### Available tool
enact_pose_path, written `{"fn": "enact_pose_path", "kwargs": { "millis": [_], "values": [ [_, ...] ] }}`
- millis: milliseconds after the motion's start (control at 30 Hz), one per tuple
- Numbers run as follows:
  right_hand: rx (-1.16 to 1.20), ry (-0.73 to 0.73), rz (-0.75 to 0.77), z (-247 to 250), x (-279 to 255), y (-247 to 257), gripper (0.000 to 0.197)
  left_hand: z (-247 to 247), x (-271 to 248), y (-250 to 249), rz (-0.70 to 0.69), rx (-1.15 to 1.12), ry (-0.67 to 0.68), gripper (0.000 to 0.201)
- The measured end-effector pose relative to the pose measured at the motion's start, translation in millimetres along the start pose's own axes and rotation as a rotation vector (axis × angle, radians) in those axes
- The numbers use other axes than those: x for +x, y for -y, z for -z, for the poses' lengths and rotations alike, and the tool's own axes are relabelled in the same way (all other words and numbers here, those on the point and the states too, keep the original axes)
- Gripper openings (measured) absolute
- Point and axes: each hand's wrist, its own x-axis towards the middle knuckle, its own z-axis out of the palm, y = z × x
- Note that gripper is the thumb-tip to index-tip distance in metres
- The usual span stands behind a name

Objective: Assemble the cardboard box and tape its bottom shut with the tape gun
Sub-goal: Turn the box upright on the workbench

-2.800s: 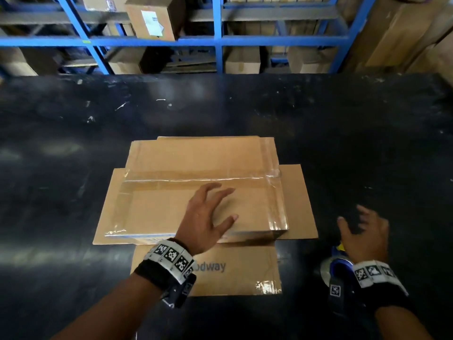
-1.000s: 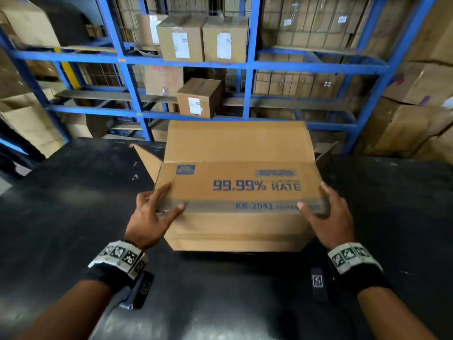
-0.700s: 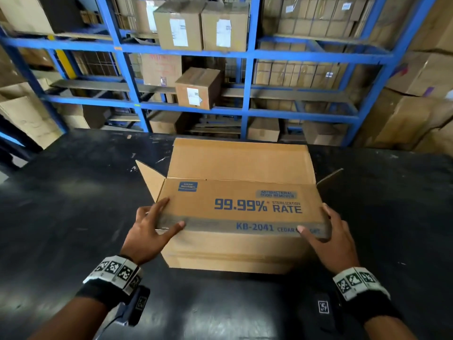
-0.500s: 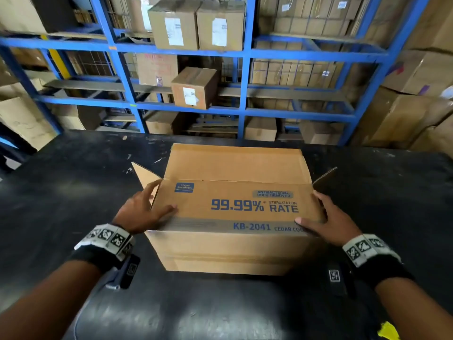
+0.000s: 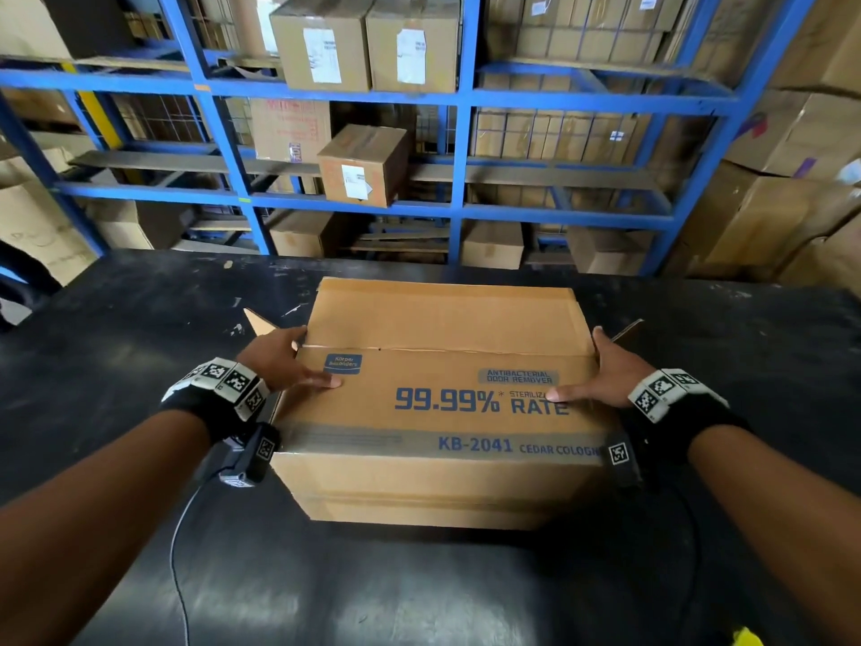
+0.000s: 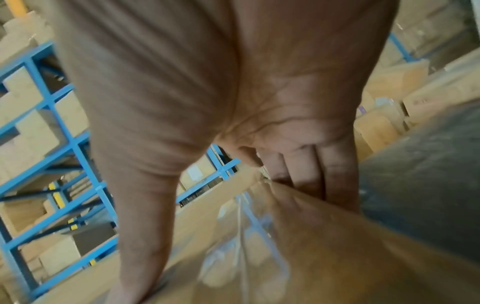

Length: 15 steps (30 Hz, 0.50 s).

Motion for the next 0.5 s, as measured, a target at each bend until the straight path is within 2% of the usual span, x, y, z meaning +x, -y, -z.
{"fn": "enact_pose_path", "kwargs": {
  "millis": [100, 167, 233, 367, 433, 500],
  "values": [
    [0.068, -0.130, 0.041, -1, -10, -5, 0.147, 5, -8, 3, -0.055, -0.080, -0.121, 0.104],
    [0.175, -0.227, 0.101, -1, -19, -10, 0.129, 6, -18, 7, -0.174, -0.156, -0.239, 0.099],
    [0.307, -0.311, 0.163, -6, -27, -18, 0.114, 2, -28, 13, -0.288, -0.268, -0.303, 0.091],
    [0.547, -0.332, 0.236, -46, -38, -46, 0.084, -30, -55, 38, -0.342, -0.466, -0.300, 0.069],
    [0.585, -0.341, 0.233, -79, -42, -67, 0.077, -57, -69, 58, -0.285, -0.490, -0.250, 0.060],
    [0.540, -0.332, 0.183, -115, -47, -86, 0.078, -89, -83, 82, -0.225, -0.484, -0.195, 0.059]
  ]
}}
